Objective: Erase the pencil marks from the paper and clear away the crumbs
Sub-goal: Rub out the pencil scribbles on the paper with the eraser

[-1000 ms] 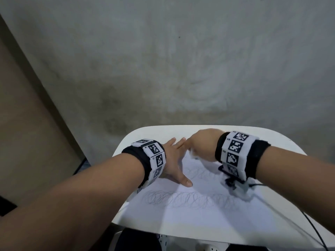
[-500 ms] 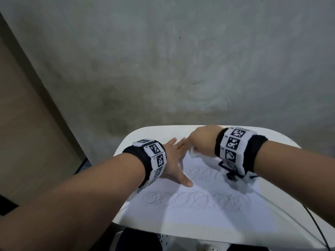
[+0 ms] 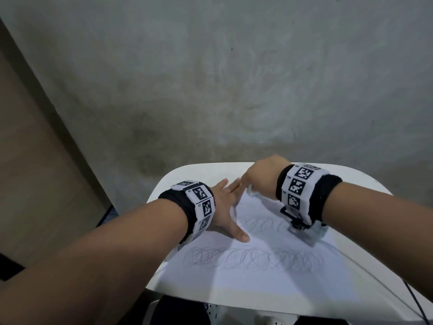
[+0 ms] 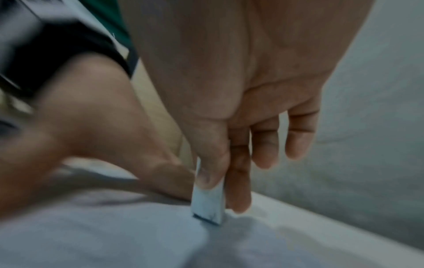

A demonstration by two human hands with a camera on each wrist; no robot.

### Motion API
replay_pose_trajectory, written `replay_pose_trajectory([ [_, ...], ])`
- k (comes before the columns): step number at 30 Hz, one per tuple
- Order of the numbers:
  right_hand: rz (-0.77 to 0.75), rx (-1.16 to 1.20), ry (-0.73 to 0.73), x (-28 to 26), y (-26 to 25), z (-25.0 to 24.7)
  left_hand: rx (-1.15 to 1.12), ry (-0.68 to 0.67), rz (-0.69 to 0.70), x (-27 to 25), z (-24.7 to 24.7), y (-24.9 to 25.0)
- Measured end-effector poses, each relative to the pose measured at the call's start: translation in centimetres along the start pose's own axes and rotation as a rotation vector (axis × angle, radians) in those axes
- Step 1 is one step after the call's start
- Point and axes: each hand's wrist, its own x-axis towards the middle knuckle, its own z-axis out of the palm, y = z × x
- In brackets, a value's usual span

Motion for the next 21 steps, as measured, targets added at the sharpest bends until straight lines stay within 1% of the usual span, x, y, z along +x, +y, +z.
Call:
replay_pose_trajectory([
  [2,-0.036,0.024,-0.002,-0.1,-0.9,0.5,-0.006,-0.011,-0.002,-0.1,-0.1,0.1],
  [4,0.005,0.011,0.005,-0.3,-0.1,0.4,-0.011,-0.009,0.008,-0.1,-0.2,0.0],
  [6,0.038,-0.077,0.041,-0.3,0.8,0.2,-0.005,-0.009,-0.003,-0.1,-0.1,-0.1],
  [8,-0.016,-0.117,0.060,-0.5,-0.2,0.4,-0.018,-0.008,-0.002,-0.1,0.0,-0.1],
  [10,-0.079,-0.046,0.071,-0.9,-0.9,0.8,-0.024,-0.001,0.009,-0.1,-0.1,0.0],
  [11,-0.058,-0.020,0.054,-1.1,-0.4,0.7,-0.018,0.004,0.014,-0.1,0.0,0.0],
  [12,-0.007,-0.005,0.035,-1.1,0.5,0.6,-0.009,0.007,0.011,0.0,0.0,0.0],
  [14,0.065,-0.052,0.033,-1.1,1.7,0.4,0.004,0.003,-0.004,0.0,0.0,-0.1],
  [16,0.010,-0.097,0.073,-1.3,0.9,0.7,0.002,0.008,0.004,0.0,0.1,-0.1],
  [18,-0.069,-0.064,0.078,-1.5,0.1,1.1,-0.005,0.021,0.021,0.0,0.1,-0.1],
  [19,-0.051,-0.042,0.055,-1.5,0.4,1.1,-0.002,0.019,0.018,0.0,0.1,-0.1],
  [21,0.063,-0.031,-0.001,-1.6,1.7,0.7,0.005,0.013,-0.002,-0.1,0.0,-0.1],
])
